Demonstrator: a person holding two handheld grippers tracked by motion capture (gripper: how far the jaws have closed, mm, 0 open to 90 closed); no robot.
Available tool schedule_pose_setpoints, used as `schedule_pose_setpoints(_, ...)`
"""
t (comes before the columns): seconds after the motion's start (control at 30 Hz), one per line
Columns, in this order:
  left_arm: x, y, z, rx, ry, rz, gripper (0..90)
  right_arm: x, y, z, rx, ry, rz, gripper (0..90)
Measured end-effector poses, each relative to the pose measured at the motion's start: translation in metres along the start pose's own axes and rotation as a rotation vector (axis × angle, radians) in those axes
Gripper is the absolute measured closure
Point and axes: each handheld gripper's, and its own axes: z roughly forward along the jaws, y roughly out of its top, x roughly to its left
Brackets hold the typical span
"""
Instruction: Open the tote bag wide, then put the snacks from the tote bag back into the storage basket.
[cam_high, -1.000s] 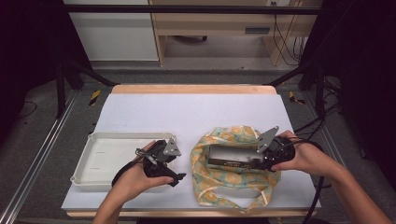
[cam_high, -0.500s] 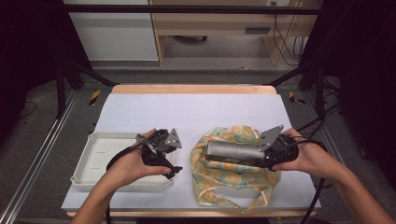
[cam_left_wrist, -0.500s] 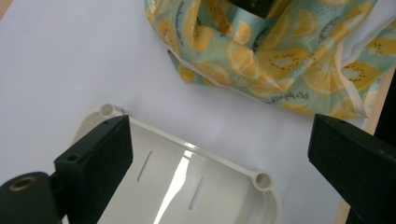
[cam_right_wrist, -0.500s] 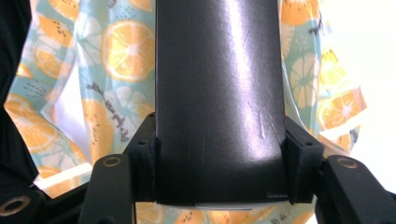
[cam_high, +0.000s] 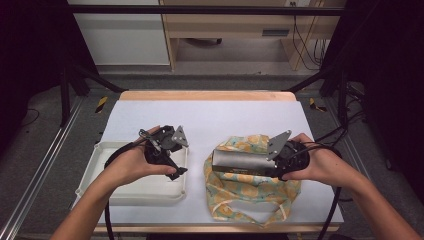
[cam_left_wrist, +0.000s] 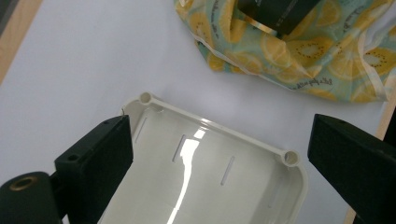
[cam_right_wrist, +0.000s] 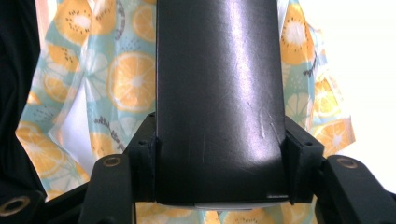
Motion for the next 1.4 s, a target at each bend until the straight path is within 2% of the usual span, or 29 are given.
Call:
schedule_pose_setpoints(0.13,-0.001,0.003,-0.006,-0.018,0.005,0.002,7.0,-0.001,0.005,0.001,0.004,-0.003,0.006,43.2)
schedule_pose_setpoints(0.47,-0.002,0.014,-0.012,-0.005,-0.007,0.058,7.0,0.000,0.017,0.003,0.016,0.023,0.003,43.2)
schedule_pose_setpoints(0.57,-0.005,0.021,-0.015,0.014,-0.007,0.106,6.9,0.001,0.020,0.005,0.011,0.026,0.004,43.2)
schedule_pose_setpoints(0.93,-0.018,0.039,-0.010,0.076,-0.037,0.232,6.6,0.005,0.029,0.003,-0.010,0.047,-0.003,43.3)
schedule_pose_setpoints(1.03,-0.021,0.042,-0.008,0.089,-0.043,0.253,6.6,0.007,0.031,0.002,-0.008,0.052,-0.009,43.3)
schedule_pose_setpoints(1.27,-0.023,0.046,-0.002,0.100,-0.067,0.266,6.7,0.009,0.035,0.002,-0.007,0.057,-0.014,43.3)
schedule_pose_setpoints(1.4,-0.027,0.049,0.002,0.104,-0.083,0.290,6.6,0.011,0.037,0.003,-0.007,0.063,-0.016,43.2)
